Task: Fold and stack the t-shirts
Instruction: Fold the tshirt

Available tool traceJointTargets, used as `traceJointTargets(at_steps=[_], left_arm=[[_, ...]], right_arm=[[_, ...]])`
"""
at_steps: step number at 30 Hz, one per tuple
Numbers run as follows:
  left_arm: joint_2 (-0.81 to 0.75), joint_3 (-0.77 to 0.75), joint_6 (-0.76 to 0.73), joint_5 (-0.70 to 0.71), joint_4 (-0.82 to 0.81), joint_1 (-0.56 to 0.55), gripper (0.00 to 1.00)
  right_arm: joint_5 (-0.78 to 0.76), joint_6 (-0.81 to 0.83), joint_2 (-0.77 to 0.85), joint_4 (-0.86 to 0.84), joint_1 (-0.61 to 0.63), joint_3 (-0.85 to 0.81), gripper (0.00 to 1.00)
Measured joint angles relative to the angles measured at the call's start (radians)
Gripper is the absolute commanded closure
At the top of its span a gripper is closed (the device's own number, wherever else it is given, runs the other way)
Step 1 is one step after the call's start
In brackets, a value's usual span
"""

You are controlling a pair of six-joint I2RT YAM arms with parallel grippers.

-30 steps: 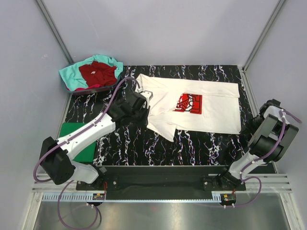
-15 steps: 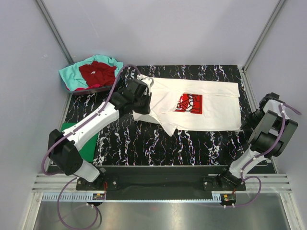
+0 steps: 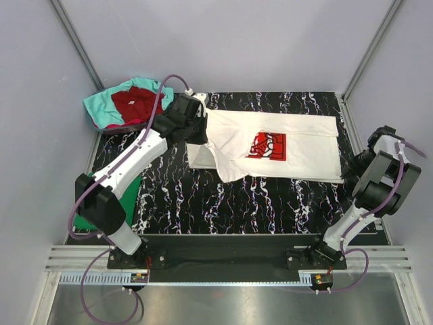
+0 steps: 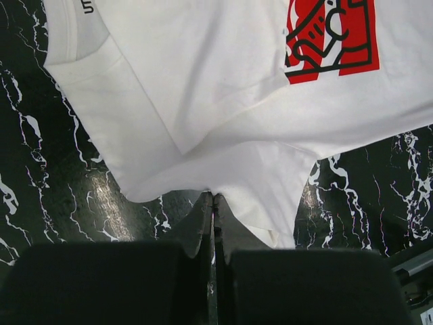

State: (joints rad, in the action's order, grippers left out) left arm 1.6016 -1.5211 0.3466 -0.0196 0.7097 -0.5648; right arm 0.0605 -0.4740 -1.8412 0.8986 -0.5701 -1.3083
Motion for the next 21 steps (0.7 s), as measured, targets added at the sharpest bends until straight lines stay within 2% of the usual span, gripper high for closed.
traceJointTargets(at_steps=[21], left_arm=[[0.09,-0.13,-0.002,-0.026,0.02,0.069,1.0]], right_arm=[[0.001,-0.001,-0.121,0.047,0.039,-0.177,1.0]])
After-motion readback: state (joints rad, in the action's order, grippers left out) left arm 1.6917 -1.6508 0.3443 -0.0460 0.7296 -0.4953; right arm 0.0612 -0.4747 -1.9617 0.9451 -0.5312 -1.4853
